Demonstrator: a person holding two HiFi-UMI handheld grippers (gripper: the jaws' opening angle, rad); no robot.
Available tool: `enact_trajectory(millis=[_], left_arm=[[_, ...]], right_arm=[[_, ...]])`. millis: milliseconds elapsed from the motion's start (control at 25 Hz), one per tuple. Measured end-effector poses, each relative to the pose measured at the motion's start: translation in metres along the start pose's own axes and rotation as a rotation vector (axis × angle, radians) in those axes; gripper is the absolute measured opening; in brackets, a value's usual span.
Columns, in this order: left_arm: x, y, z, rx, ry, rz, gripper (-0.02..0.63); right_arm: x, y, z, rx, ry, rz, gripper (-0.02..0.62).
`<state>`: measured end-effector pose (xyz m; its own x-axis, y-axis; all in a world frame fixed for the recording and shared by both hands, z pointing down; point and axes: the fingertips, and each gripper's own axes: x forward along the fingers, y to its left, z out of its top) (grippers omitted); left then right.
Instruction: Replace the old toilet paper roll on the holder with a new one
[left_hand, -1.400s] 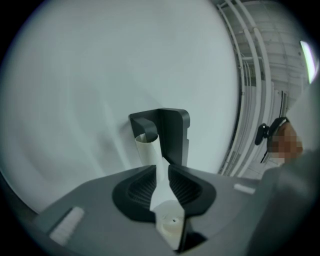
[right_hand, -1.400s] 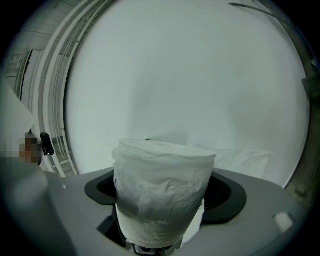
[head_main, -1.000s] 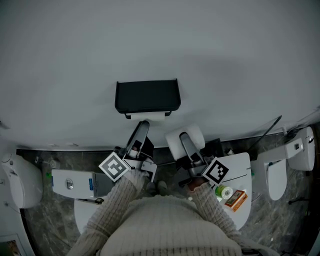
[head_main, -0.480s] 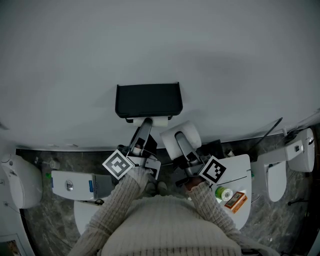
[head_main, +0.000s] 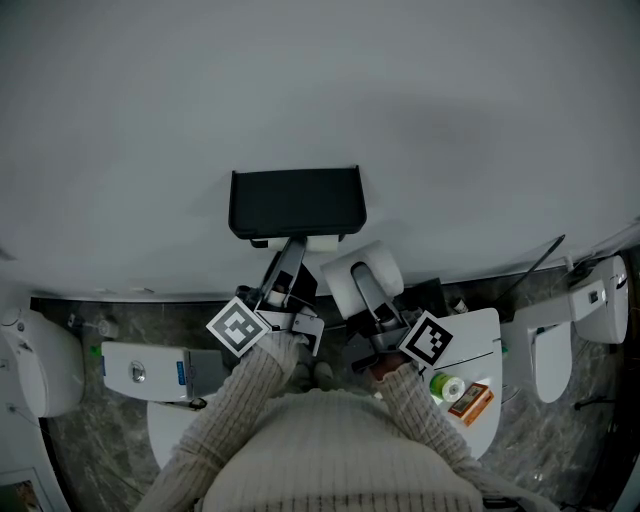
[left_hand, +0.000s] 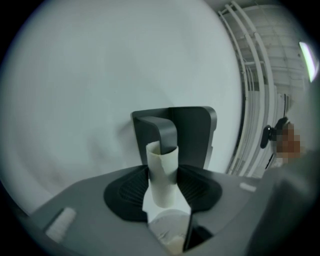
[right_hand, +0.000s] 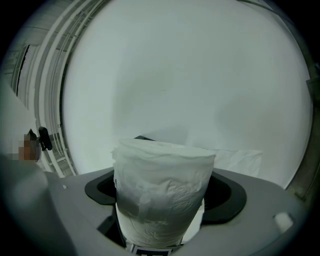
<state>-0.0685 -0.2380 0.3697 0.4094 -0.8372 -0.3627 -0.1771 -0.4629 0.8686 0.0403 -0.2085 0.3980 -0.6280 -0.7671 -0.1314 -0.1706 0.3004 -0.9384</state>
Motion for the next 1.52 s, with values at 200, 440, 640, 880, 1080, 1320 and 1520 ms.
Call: enact_trajectory(millis=[200,440,640,880,1080,1320,1520], left_arm=[[-0.001,-0.003,-0.002,-0.001,0.007,-0.014,0.161],[0.002,0.002,0.0,-0.015,0.012,-0.003,0.16],[0.003,0.0,-0.003,-0.014,0.018,-0.01,0.16],[0.006,-0.003,-0.012,-0.026,0.032,-0.02,0.16],[0.011,0.002,-0.017,-0.052,0.055,-0.024,0.16],[0.013,0.003,-0.021,-0.061,0.078,-0.038,0.16],[0.021,0.0,-0.035,-0.07,0.107,-0.05,0.16]], right_arm=[[-0.004,0.001,0.001,-0.005,-0.004,0.004,0.472],[0.0,-0.002,0.007,-0.003,-0.015,-0.004,0.472],[-0.006,0.0,0.008,-0.003,-0.016,-0.002,0.472],[-0.018,0.002,0.009,-0.014,-0.023,-0.006,0.472],[-0.019,0.0,0.009,-0.019,-0.034,-0.018,0.472],[-0.028,0.0,0.01,-0.026,-0.07,-0.034,0.472],[-0.043,-0.004,0.021,-0.032,-0.106,-0.055,0.472]])
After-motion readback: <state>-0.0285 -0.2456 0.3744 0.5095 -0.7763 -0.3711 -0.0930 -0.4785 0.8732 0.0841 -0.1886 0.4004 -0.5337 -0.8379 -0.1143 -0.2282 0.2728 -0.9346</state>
